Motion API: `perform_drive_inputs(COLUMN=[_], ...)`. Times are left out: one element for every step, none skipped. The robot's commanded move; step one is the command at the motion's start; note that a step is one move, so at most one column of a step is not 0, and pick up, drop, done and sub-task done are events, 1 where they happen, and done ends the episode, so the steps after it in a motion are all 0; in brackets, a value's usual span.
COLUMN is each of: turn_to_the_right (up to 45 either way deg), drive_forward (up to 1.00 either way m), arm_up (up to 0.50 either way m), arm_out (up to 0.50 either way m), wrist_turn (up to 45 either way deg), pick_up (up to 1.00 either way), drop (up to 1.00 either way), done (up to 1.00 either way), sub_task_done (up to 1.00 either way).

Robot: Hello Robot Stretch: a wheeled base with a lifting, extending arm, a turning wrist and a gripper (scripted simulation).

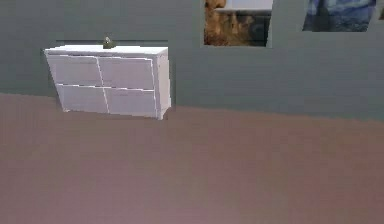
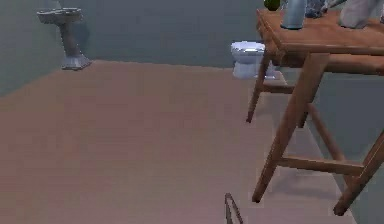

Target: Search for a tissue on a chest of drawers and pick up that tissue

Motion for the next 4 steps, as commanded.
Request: perform_drive_inputs(turn_to_the_right=[0.0,3.0,0.0,-6.0], drive_forward=[1.0,0.0,1.0,0.0], arm_up=[0.0,0.0,0.0,0.0], arm_out=[0.0,0.0,0.0,0.0], wrist_turn=[0.0,0.0,0.0,0.0], pick_up=[0.0,0.0,0.0,0.0], drop=[0.0,0.0,0.0,0.0], done=[0.0,0.0,0.0,0.0], sub_task_done=[0.0,0.0,0.0,0.0])
